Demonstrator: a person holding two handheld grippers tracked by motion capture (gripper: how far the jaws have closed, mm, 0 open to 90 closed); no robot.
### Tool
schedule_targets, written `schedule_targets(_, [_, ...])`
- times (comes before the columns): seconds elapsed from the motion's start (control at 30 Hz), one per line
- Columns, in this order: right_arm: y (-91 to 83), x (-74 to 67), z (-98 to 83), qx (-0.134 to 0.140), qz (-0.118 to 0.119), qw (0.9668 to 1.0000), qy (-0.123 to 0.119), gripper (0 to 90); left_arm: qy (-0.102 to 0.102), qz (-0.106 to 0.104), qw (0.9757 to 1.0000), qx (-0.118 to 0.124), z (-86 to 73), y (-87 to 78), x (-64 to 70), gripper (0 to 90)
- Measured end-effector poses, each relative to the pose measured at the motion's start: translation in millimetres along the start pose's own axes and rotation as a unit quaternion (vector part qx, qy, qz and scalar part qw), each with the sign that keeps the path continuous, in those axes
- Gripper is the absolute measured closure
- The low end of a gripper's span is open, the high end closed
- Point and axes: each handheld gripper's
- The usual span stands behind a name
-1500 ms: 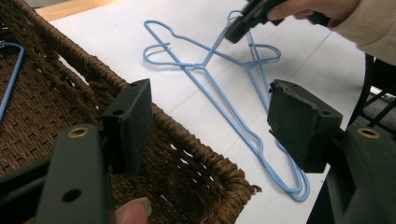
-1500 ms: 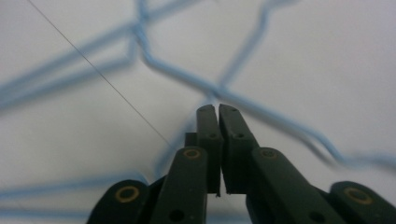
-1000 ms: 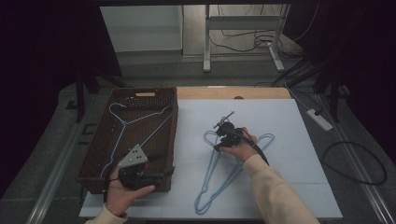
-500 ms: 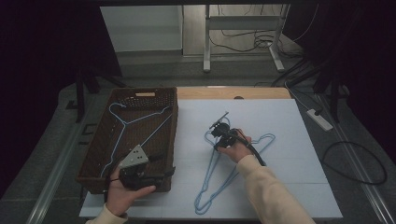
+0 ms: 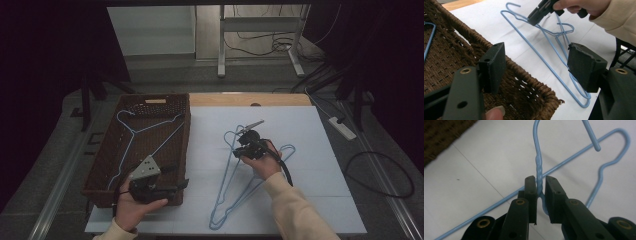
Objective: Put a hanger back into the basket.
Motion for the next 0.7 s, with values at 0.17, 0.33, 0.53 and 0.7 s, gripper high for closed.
schedule_targets(0.17, [-14.6, -0.3, -8.3, 0.031, 0.003, 0.9995, 0.002, 80.5, 0.004, -0.005, 1.0000, -0.004, 2.8, 5.8, 4.3, 32.0])
schedule_targets(0.33, [-26.1, -0.4, -14.6, 0.057, 0.005, 0.9984, 0.004, 80.6, 0.005, -0.013, 0.9998, -0.012, 8.4, 15.1, 8.6, 31.8])
schedule_targets(0.53, [-30.7, -0.2, -18.7, 0.075, 0.012, 0.9971, 0.004, 80.7, 0.007, -0.023, 0.9995, -0.019, 17.4, 27.1, 15.5, 31.8])
schedule_targets(0.7, [-34.5, -2.0, -20.7, 0.088, 0.007, 0.9961, -0.004, 85.7, 0.002, -0.036, 0.9988, -0.035, 23.6, 42.0, 21.6, 31.5])
Point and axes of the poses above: each handheld gripper's, and its own axes: y roughly forward along the jaws, z roughly out of its top, x roughly to its right, and after that the axes turned 1 degree about y, right-handed
